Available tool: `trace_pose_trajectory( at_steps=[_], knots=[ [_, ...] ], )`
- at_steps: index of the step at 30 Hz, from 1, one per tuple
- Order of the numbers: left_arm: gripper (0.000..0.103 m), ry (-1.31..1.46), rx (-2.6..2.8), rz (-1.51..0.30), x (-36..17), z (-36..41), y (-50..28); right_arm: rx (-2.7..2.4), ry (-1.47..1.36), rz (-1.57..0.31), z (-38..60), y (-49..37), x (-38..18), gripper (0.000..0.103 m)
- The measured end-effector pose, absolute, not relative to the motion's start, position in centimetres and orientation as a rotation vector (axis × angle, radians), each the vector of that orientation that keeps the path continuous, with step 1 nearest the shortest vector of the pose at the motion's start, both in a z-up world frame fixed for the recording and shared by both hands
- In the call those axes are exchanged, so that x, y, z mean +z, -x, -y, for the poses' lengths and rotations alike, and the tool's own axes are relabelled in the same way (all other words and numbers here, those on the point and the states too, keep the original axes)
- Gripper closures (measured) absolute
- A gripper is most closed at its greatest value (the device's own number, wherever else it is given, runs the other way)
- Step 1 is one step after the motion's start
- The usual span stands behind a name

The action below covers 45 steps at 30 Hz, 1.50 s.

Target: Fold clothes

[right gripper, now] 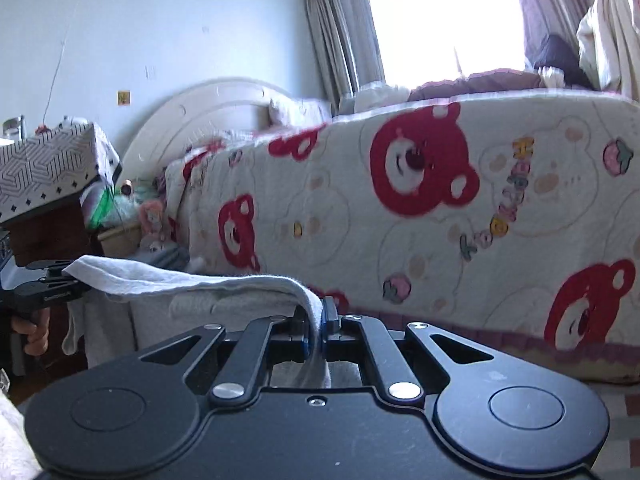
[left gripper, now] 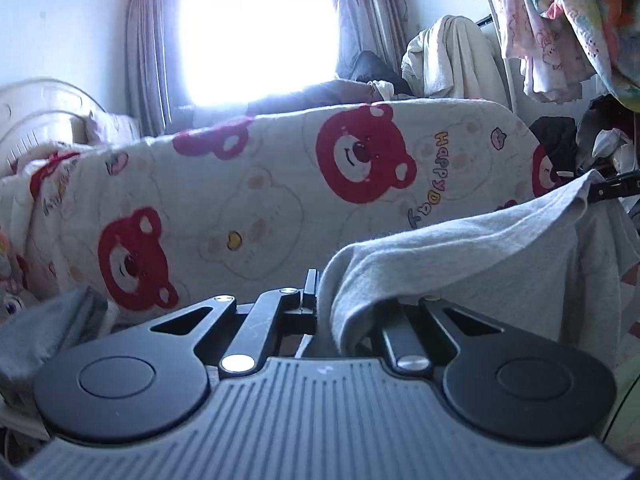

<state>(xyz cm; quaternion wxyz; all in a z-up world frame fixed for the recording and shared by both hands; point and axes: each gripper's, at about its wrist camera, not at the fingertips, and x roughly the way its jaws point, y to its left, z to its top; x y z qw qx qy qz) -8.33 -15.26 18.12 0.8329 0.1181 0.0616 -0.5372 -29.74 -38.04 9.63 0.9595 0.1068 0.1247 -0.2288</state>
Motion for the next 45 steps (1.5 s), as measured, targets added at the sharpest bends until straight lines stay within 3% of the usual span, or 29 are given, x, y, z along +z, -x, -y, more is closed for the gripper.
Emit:
trace_pose_trajectory(
  at_steps=[6,9,12,13,15,17,19,22,27,34,39,45],
  knots=[
    [0.096,-0.289,-1.087,-0.38,9.9,22.4,2.2,-0.476,-0.278,-0.493,44.6,23.5,3.4,0.098],
    [0.095,-0.305,-1.035,-0.518,4.5,29.8,-5.5,-0.498,-0.264,-0.665,52.3,16.8,-0.7,0.098],
    [0.071,-0.313,-0.938,-0.545,-1.6,37.0,-13.1,-0.581,-0.239,-0.737,61.0,9.8,-6.3,0.094],
    [0.059,-0.36,-0.884,-0.525,-3.5,39.2,-14.5,-0.63,-0.265,-0.75,63.3,8.2,-8.1,0.079],
    [0.059,-0.374,-0.835,-0.515,-6.2,41.6,-16.2,-0.702,-0.327,-0.773,66.7,5.8,-11.2,0.077],
    [0.052,-0.28,-0.848,-0.577,-7.5,40.9,-17.3,-0.719,-0.362,-0.739,66.8,6.2,-12.4,0.073],
    [0.052,-0.223,-0.869,-0.608,-8.2,38.4,-17.5,-0.684,-0.413,-0.723,66.2,8.0,-13.2,0.062],
    [0.044,-0.167,-0.884,-0.636,-9.2,33.9,-17.4,-0.673,-0.416,-0.743,64.5,11.9,-14.8,0.062],
    [0.043,-0.134,-0.82,-0.762,-12.0,26.2,-17.7,-0.671,-0.397,-0.787,60.4,17.5,-17.5,0.061],
    [0.039,-0.174,-0.797,-0.819,-12.4,22.9,-15.9,-0.695,-0.533,-0.748,55.2,20.4,-20.8,0.061],
    [0.032,-0.179,-0.914,-0.838,-12.9,24.2,-14.5,-0.614,-0.471,-0.787,53.7,17.0,-20.5,0.061],
    [0.032,-0.139,-1.018,-0.911,-15.2,30.8,-15.9,-0.493,-0.392,-0.802,53.9,10.7,-18.4,0.059]
  ],
)
